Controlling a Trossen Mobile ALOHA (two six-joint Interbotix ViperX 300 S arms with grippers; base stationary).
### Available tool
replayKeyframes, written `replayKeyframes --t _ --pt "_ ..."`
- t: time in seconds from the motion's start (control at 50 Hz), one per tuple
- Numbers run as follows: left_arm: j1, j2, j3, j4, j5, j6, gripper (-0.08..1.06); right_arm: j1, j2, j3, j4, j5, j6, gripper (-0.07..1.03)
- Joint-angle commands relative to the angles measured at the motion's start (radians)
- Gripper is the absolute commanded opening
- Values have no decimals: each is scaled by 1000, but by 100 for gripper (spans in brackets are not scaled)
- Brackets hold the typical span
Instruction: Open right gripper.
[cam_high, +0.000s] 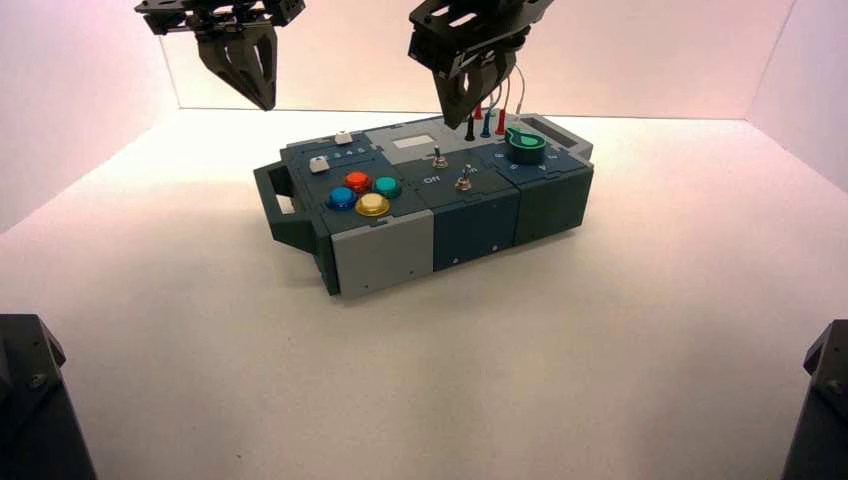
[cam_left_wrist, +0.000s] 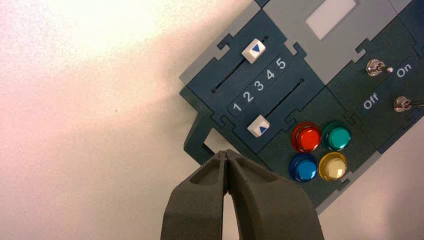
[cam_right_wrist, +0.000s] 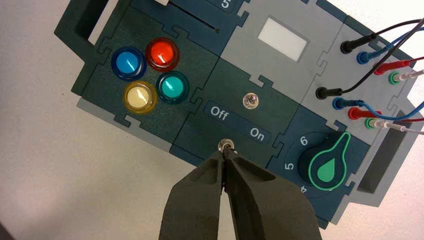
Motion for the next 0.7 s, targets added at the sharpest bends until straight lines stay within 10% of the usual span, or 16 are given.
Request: replayKeyframes --t 0.02,0.7 --pt "8 -18 -11 -3 -6 6 -3 5 -23 -12 2 0 0 -2" --pt "8 -18 -11 -3 -6 6 -3 5 -11 -14 0 14 -2 -2"
